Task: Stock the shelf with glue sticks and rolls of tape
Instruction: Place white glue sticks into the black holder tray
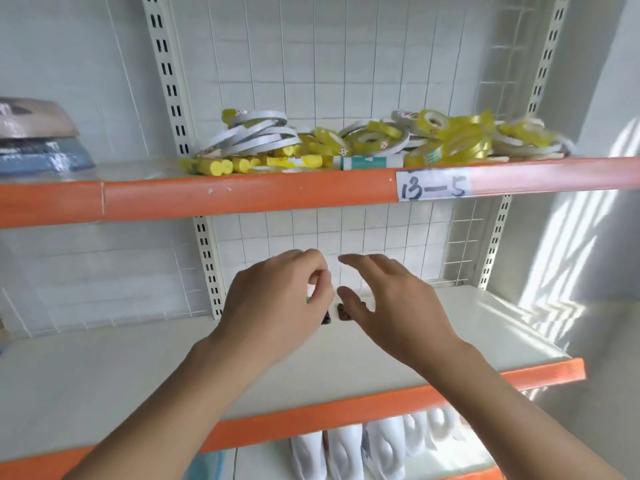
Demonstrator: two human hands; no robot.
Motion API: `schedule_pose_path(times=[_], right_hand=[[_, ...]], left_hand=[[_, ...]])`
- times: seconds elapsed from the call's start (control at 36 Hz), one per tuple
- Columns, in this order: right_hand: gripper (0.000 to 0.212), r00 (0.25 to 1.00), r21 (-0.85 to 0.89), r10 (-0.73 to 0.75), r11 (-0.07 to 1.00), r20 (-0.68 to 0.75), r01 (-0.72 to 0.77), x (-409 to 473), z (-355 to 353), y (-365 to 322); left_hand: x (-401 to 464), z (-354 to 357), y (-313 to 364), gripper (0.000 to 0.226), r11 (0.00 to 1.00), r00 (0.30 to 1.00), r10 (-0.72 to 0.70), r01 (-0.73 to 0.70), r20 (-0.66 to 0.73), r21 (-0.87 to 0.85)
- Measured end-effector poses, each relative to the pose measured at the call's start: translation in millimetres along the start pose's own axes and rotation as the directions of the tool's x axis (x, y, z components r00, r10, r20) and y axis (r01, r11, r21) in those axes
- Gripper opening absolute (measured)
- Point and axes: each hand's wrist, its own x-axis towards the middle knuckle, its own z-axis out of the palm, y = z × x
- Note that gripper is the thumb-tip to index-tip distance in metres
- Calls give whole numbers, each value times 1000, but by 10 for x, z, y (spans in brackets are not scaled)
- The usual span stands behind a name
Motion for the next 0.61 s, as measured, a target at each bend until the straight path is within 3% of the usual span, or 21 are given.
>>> schedule_pose_path(times=[0.14,0.33,0.47,0.61], right_hand=[[41,993,-91,-36,996,-112,26,60,-404,-336],[34,963,-121,-71,992,-260,40,402,-789,-501],[33,953,-204,-90,979,-289,31,763,-881,-442],[35,986,-223,-51,975,-159,14,1093,-944,-130]], left_hand=[[77,-511,3,11,993,987,103,-110,-124,-48],[443,-998,-58,12,987,956,135,-154,-261,-51],[796,-975,-69,12,985,957,173,-168,-234,40],[1094,-795,2,11,973,964,217,-201,-152,113]])
